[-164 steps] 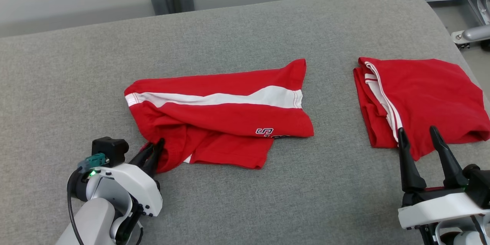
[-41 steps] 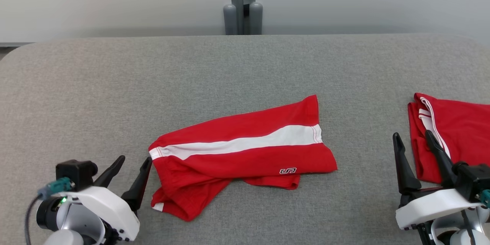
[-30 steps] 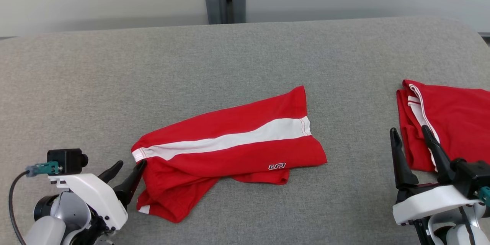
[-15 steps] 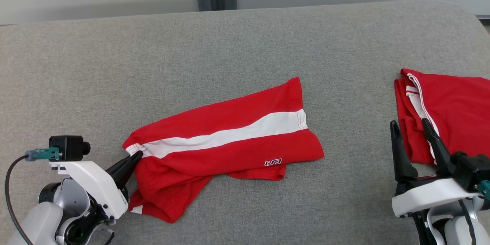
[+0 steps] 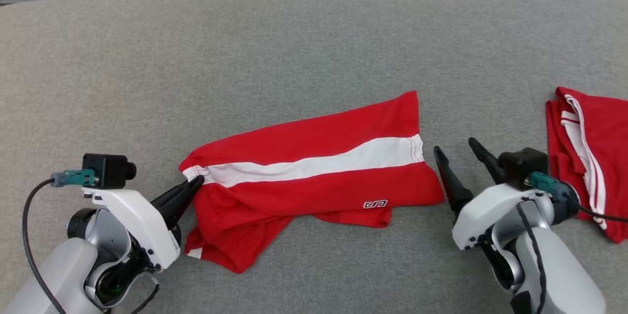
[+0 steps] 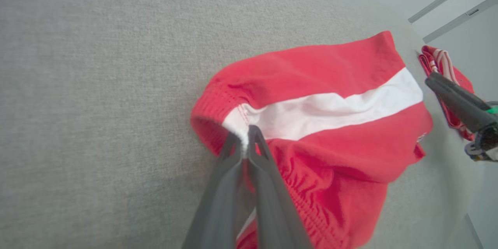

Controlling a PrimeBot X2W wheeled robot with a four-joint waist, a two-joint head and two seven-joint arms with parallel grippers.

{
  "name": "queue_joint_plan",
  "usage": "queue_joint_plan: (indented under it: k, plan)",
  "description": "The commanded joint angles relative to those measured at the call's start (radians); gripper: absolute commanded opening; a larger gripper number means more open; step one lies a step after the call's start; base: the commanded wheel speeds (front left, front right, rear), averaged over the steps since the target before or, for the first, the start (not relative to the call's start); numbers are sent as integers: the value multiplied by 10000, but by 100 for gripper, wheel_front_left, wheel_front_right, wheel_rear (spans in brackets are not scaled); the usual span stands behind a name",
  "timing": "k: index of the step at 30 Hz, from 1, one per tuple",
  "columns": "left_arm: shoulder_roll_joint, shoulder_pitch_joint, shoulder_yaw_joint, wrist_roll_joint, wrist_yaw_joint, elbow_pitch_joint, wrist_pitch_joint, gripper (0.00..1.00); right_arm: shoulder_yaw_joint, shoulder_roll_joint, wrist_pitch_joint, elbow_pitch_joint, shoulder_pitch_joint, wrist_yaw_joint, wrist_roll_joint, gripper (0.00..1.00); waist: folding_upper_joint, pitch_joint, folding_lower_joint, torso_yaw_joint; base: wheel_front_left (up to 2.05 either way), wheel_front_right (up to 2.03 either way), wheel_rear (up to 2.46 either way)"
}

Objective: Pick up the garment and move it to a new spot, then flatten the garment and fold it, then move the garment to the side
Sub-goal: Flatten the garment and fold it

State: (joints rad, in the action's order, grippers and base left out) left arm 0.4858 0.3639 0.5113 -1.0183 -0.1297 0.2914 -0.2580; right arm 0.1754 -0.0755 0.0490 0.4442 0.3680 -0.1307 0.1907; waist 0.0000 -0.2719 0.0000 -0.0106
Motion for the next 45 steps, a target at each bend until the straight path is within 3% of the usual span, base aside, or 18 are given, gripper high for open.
queue_joint_plan:
  k: [1, 9, 10, 11, 12, 13, 17, 24, 31, 33, 41, 42, 43, 45]
  plan:
    - [38, 243, 163, -135, -5, -30, 105, 0, 242, -136, -102, 308, 277, -3, 209, 100, 0, -90, 0, -162, 0, 0, 0]
    - [153, 647, 1059, -626, -6, 85, 611, 0, 1745, -431, -307, 1674, 1218, -3, 1006, 100, 0, -174, 0, -409, 0, 0, 0]
    - [171, 669, 1158, -676, -6, 109, 673, 0, 1912, -485, -245, 1753, 1283, -3, 1095, 82, 0, -173, 0, -425, 0, 0, 0]
    - [196, 701, 1255, -726, -6, 129, 766, 0, 2028, -524, -186, 1824, 1333, -3, 1228, 48, 0, -172, 0, -436, 0, 0, 0]
    - [224, 748, 1333, -755, -6, 151, 870, 0, 2144, -553, -143, 1906, 1364, -3, 1337, 33, 0, -166, 0, -442, 0, 0, 0]
    - [243, 800, 1397, -779, -6, 153, 989, 0, 2258, -579, -75, 1964, 1384, -3, 1473, 0, 0, -155, 0, -449, 0, 0, 0]
    - [383, 923, 1596, -793, -7, 129, 1541, 0, 2364, -824, 451, 1898, 1501, -3, 1858, 0, 0, -70, 0, -438, 0, 0, 0]
    - [773, 1148, 1476, -531, 3, -342, 2489, 0, 1674, -1131, 1538, 900, 1392, -1, 1923, 0, 0, 265, 0, -330, 0, 0, 0]
    - [1097, 1394, 986, 126, 617, -1358, 3379, 0, 733, -1222, 1838, -1013, 1223, -1, 1354, 0, 0, 574, 0, -234, 0, 0, 0]
    - [1214, 1449, 823, 355, 1073, -1813, 3579, 0, 406, -1160, 1802, -1811, 1111, -1, 1151, 0, 0, 680, 0, -190, 0, 0, 0]
    - [1422, 1344, 279, 1783, 3578, -4213, 4243, 0, -593, -810, 1082, -5083, 579, -1, 173, 0, 0, 895, 0, -106, 0, 0, 0]
    - [1643, 873, 447, 2602, 4838, -5836, 4043, 0, -808, -371, 394, -7162, -252, -1, -228, 0, 0, 850, 0, -10, 0, 0, 0]
    - [1762, 699, 391, 2756, 5210, -6358, 3975, 0, -835, -262, 157, -7354, -467, -1, -171, 0, 0, 695, 0, 85, 0, 0, 0]
    - [1812, 744, 355, 2791, 5274, -6461, 3954, 0, -800, -270, 149, -7197, -309, -1, -104, 0, 0, 605, 0, 125, 0, 0, 0]
